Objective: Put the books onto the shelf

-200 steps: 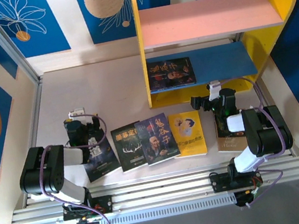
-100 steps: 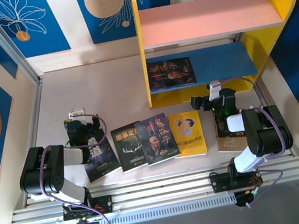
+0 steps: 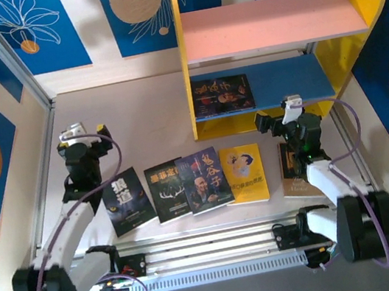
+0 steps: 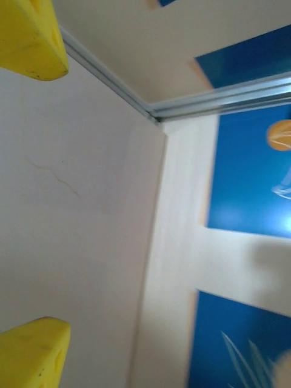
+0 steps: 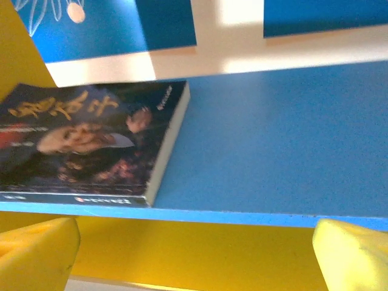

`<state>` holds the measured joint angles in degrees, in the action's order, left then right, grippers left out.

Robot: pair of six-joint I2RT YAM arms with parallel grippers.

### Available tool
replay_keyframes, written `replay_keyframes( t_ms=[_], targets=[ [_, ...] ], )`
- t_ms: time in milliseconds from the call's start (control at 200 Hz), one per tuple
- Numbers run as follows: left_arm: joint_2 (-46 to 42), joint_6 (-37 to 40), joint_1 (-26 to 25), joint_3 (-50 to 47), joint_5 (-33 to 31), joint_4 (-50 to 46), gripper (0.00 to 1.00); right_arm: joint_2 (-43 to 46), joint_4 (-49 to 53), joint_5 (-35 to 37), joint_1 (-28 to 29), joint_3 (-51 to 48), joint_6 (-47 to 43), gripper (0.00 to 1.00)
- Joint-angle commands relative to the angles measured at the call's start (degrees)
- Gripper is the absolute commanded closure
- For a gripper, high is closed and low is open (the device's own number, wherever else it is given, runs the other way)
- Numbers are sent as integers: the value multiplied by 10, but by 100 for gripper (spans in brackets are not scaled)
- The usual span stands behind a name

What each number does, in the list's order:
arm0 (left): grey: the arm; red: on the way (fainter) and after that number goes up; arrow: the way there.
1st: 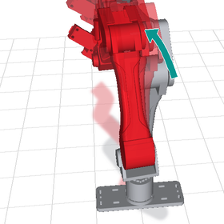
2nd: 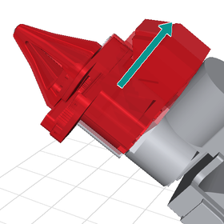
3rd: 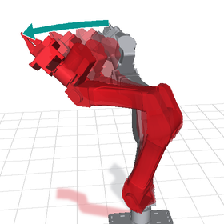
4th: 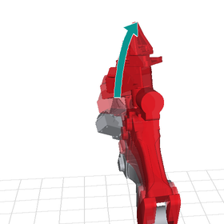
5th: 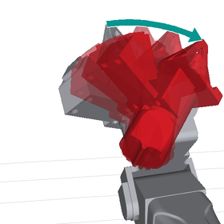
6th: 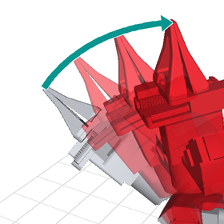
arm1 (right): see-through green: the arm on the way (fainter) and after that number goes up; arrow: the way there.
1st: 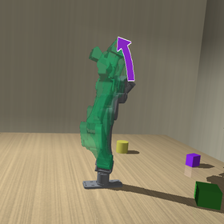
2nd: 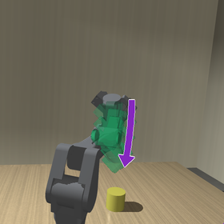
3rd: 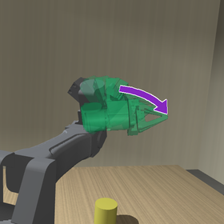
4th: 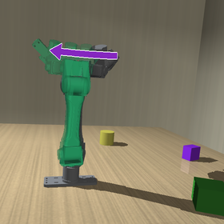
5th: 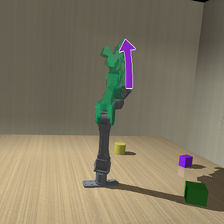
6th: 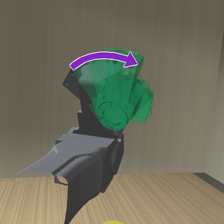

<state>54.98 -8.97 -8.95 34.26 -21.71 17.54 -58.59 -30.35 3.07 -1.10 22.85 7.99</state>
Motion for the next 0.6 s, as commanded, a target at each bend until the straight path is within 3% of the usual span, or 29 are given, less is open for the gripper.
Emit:
replay_keyframes(
  t_ms=[0,145,275,380,475,595],
  targets=[
    [-70,-36,-54,21,-40,-101,0,77,146,-1,14,39,24,1],
    [-100,-78,-112,85,-13,-200,0,161,277,-3,68,78,70,1],
    [-72,-98,-184,147,-20,-292,0,196,369,77,140,114,83,1],
    [-44,-149,-231,184,-37,-366,0,185,414,85,167,139,112,1],
    [-40,-254,-266,190,-81,-446,0,158,477,90,181,169,141,1],
    [-30,-324,-321,170,-77,-486,0,123,526,32,192,190,145,0]
  ],
)
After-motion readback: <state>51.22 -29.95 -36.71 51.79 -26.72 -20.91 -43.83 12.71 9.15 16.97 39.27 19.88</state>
